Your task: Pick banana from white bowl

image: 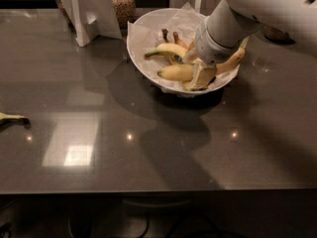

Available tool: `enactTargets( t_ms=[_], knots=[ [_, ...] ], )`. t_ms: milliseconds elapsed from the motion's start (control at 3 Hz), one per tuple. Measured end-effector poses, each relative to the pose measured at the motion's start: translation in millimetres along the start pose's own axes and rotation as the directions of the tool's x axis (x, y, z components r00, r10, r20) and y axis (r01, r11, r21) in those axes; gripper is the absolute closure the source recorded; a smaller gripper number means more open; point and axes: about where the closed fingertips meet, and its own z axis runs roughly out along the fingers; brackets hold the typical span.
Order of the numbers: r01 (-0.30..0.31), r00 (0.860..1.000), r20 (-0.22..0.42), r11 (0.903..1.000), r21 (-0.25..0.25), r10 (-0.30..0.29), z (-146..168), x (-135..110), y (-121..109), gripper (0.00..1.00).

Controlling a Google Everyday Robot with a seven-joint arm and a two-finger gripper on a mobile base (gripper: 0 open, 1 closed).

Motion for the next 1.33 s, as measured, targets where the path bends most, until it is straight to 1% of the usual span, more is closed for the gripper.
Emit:
enactTargets(
  t_ms=[333, 667, 1000, 1333],
  knots=[
    [-0.018, 1.0, -0.021, 0.9998, -0.007, 0.018, 0, 5, -3, 0.83],
    [-0.061, 0.997, -0.039, 0.9976, -0.033, 0.06, -7, 10, -6, 1.0],
    [-0.087, 0.996, -0.027, 0.9947, -0.055, 0.086, -28, 8, -8, 1.0],
    [-0.08, 0.997, -0.017, 0.995, -0.06, 0.079, -57, 4, -5, 1.0]
  ],
)
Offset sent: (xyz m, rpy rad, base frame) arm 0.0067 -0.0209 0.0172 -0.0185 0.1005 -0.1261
